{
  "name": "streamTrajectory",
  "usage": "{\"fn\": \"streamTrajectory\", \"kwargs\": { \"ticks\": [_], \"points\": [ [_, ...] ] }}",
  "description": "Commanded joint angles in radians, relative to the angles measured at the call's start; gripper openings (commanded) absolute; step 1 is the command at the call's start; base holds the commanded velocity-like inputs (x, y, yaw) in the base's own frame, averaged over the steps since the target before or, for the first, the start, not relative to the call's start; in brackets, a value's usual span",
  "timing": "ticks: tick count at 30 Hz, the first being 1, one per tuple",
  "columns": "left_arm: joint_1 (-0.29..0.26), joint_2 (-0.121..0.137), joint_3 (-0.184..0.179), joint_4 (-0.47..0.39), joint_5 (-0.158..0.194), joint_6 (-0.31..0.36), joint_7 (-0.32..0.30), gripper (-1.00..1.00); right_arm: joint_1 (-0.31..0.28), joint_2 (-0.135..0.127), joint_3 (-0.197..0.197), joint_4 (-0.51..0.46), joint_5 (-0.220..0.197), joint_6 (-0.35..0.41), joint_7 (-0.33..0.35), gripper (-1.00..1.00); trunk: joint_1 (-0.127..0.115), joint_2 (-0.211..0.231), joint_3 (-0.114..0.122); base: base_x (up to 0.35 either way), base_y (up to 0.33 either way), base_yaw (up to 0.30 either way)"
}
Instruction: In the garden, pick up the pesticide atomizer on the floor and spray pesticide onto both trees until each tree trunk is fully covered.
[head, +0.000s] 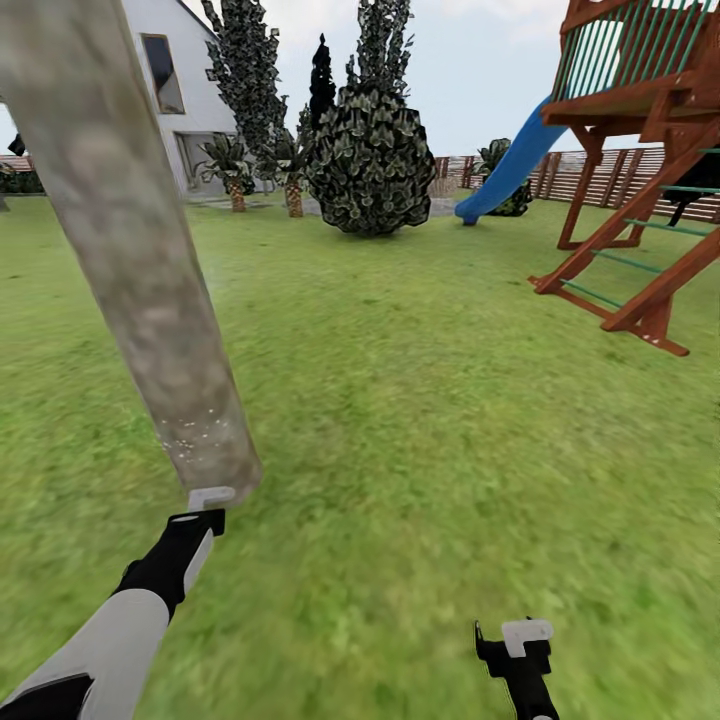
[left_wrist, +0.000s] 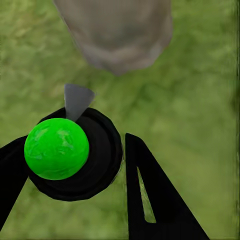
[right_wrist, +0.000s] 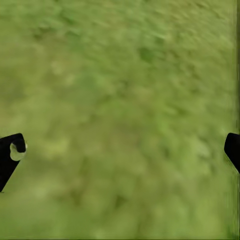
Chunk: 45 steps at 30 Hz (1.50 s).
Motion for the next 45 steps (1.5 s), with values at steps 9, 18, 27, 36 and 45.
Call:
{"fn": "streamTrajectory", "kwargs": {
  "ticks": [9, 18, 27, 36, 45],
  "points": [
    [-0.001, -0.002, 0.003, -0.013, -0.005, 0.006, -0.002, -1.0, 0.0, -0.001, 0.004, 0.001, 0.008, 0.002, -0.01, 1.0, 0.0, 0.0, -0.001, -0.107, -0.202, 0.184],
    [-0.149, -0.01, -0.006, -0.049, 0.002, 0.147, -0.014, -1.0, 0.0, -0.002, 0.004, 0.001, 0.007, 0.001, -0.01, 1.0, 0.0, 0.0, -0.001, -0.006, -0.004, 0.138],
    [-0.226, 0.07, -0.007, -0.186, 0.001, 0.295, -0.101, -1.0, 0.0, -0.003, 0.004, 0.001, 0.007, 0.002, -0.01, 1.0, 0.0, 0.0, -0.001, 0.0, 0.0, 0.001],
    [-0.222, 0.064, -0.016, -0.212, -0.009, 0.323, -0.106, -1.0, 0.0, -0.002, 0.004, 0.0, 0.007, 0.001, -0.01, 1.0, 0.0, 0.0, -0.001, 0.03, -0.007, 0.186],
    [-0.219, 0.062, -0.016, -0.23, -0.013, 0.321, -0.1, -1.0, 0.0, -0.002, 0.004, 0.001, 0.007, 0.001, -0.011, 1.0, 0.0, 0.0, -0.001, 0.157, -0.193, 0.012]
  ]
}}
